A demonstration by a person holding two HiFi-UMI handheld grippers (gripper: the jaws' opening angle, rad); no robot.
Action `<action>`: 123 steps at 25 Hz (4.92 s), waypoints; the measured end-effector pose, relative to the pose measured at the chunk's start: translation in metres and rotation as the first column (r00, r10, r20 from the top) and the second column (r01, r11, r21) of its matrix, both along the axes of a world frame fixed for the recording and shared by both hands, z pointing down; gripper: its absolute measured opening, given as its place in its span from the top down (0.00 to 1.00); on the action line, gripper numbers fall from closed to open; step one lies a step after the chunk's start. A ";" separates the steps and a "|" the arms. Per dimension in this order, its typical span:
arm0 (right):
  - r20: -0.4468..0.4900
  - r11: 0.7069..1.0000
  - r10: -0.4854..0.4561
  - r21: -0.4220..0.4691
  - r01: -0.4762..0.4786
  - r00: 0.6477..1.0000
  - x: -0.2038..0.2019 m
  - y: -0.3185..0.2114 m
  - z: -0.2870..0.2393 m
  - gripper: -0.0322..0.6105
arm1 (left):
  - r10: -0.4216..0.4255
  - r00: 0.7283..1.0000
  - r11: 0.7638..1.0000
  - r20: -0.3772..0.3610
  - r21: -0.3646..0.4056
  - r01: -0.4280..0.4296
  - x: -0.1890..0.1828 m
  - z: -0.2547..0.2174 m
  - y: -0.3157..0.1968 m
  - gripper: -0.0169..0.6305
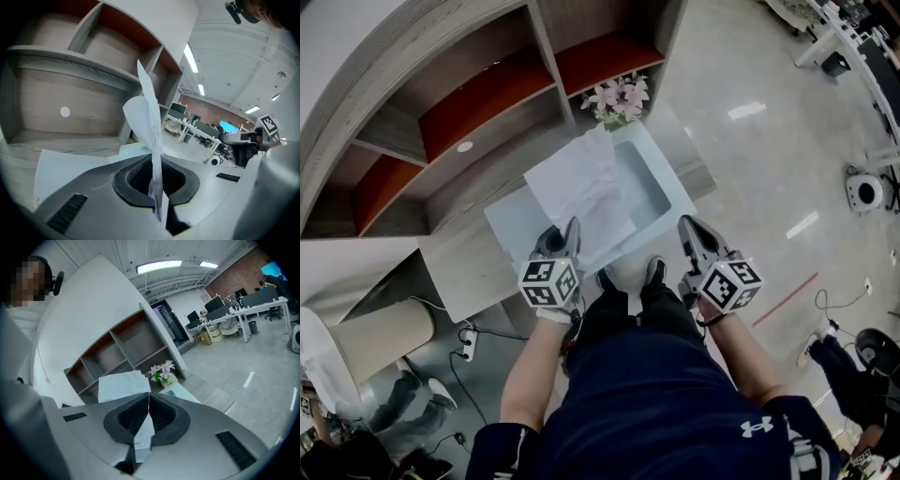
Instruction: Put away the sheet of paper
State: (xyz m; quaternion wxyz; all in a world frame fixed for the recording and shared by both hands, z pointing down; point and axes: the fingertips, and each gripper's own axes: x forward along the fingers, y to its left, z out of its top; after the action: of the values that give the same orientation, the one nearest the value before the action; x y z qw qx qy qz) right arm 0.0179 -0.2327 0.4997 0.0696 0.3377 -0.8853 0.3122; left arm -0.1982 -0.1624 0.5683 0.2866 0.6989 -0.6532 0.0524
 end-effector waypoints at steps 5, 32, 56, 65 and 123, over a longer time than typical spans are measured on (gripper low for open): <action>0.010 0.998 -0.053 -0.041 0.054 0.999 -0.005 -0.006 0.018 0.93 | -0.043 0.999 0.999 -0.029 -0.030 0.042 -0.001 0.023 -0.005 0.95; 0.015 0.988 -0.047 -0.144 0.049 0.999 0.011 -0.036 0.051 0.93 | -0.348 0.874 0.856 -0.340 -0.495 0.149 -0.041 0.151 0.035 0.95; 0.010 0.983 0.019 -0.185 -0.016 1.000 0.029 -0.045 0.061 0.93 | -0.208 0.879 0.899 -0.430 -0.439 -0.002 -0.011 0.159 -0.011 0.95; 0.005 0.979 0.038 -0.199 -0.036 0.999 0.038 -0.045 0.065 0.93 | -0.255 0.833 0.904 -0.492 -0.427 0.025 0.000 0.163 -0.036 0.95; 0.028 0.994 -0.059 0.093 0.056 0.998 0.009 -0.057 -0.027 0.93 | -0.078 0.989 0.992 0.126 0.106 0.065 0.013 -0.093 -0.075 0.71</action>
State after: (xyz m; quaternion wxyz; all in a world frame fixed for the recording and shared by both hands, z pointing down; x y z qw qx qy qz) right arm 0.0265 -0.2896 0.4723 0.0492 0.3101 -0.9090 0.2740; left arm -0.1851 -0.2377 0.4750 0.2092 0.6838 -0.6969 0.0541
